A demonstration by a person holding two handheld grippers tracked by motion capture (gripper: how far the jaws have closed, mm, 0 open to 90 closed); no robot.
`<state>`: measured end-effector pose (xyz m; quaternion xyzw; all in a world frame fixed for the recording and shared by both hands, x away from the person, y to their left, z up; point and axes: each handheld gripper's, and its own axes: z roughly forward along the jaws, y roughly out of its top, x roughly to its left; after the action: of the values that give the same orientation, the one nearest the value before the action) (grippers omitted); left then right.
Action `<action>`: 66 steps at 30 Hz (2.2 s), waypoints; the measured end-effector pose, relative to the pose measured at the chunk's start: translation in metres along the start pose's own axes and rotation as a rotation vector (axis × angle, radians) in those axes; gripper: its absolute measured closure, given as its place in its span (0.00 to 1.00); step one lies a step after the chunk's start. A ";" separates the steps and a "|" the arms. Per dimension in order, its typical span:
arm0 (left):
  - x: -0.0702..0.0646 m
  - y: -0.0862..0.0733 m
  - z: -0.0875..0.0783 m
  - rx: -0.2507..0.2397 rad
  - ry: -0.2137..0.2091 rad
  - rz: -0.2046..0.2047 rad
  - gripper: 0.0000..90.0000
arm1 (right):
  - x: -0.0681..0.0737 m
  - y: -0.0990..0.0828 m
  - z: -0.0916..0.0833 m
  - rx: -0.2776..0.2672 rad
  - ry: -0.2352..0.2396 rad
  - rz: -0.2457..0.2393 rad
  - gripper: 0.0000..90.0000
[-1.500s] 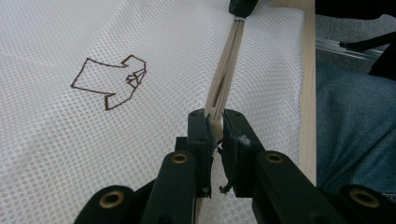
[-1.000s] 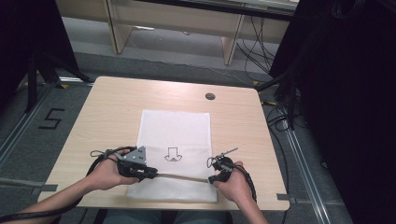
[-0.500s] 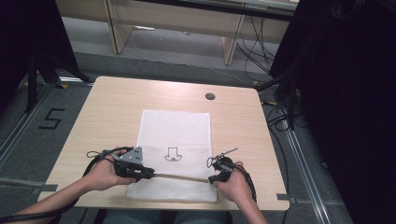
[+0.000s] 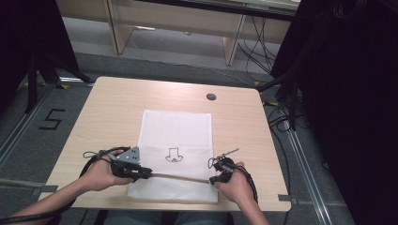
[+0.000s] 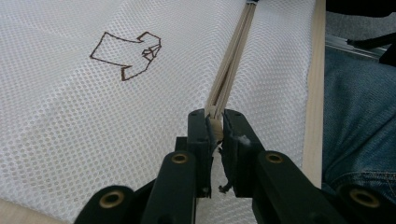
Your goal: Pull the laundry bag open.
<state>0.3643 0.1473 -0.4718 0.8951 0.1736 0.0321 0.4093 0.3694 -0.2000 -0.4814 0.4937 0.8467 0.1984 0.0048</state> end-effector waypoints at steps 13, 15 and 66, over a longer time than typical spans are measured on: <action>0.002 -0.003 -0.005 -0.005 0.005 -0.010 0.90 | -0.002 0.000 0.000 -0.002 -0.003 -0.007 1.00; 0.003 -0.003 -0.005 -0.003 0.003 0.005 0.90 | -0.002 0.000 0.000 -0.004 -0.002 -0.007 1.00; 0.012 -0.026 -0.027 -0.012 0.021 -0.060 0.90 | -0.003 0.000 0.000 -0.010 0.000 -0.016 1.00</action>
<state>0.3626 0.1860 -0.4743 0.8866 0.2046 0.0303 0.4137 0.3709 -0.2025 -0.4821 0.4871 0.8495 0.2024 0.0087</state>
